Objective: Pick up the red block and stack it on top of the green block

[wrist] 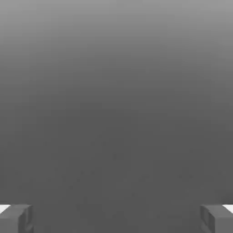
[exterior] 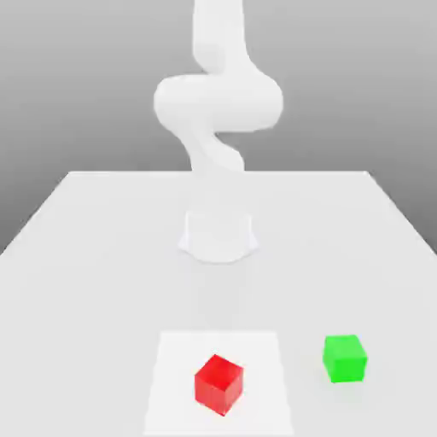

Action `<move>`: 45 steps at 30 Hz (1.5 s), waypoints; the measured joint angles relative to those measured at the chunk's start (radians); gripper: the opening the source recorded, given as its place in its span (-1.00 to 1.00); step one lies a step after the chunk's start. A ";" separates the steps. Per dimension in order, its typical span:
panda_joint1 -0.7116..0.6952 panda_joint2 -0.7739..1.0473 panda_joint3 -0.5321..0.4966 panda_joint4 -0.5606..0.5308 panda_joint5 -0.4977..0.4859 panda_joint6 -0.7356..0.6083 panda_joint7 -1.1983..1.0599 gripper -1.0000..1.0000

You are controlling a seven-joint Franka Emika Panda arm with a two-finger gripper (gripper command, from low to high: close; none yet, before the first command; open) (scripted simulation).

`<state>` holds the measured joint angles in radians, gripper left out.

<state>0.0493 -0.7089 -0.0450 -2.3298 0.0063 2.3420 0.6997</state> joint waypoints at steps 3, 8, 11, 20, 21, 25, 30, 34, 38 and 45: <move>0.056 0.114 -0.053 -0.037 0.015 0.052 -0.131 0.00; 0.133 0.296 -0.127 -0.096 0.047 0.135 -0.346 0.00; 0.169 0.406 -0.160 -0.131 0.070 0.184 -0.477 0.00; 0.214 0.730 -0.194 -0.238 0.103 0.334 -0.844 0.00; 0.211 0.765 -0.193 -0.250 0.095 0.351 -0.877 0.00; 0.187 0.904 -0.166 -0.262 0.112 0.444 -0.968 0.00; 0.132 1.034 -0.098 -0.243 0.176 0.550 -1.020 -1.00; 0.132 1.034 -0.098 -0.243 0.175 0.547 -1.019 -1.00; 0.148 0.977 -0.121 -0.253 0.139 0.502 -0.994 -1.00; 0.297 0.777 -0.052 -0.299 0.034 0.349 -0.971 -1.00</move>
<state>0.3463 0.0685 -0.0967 -2.6285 0.0406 2.6908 -0.2713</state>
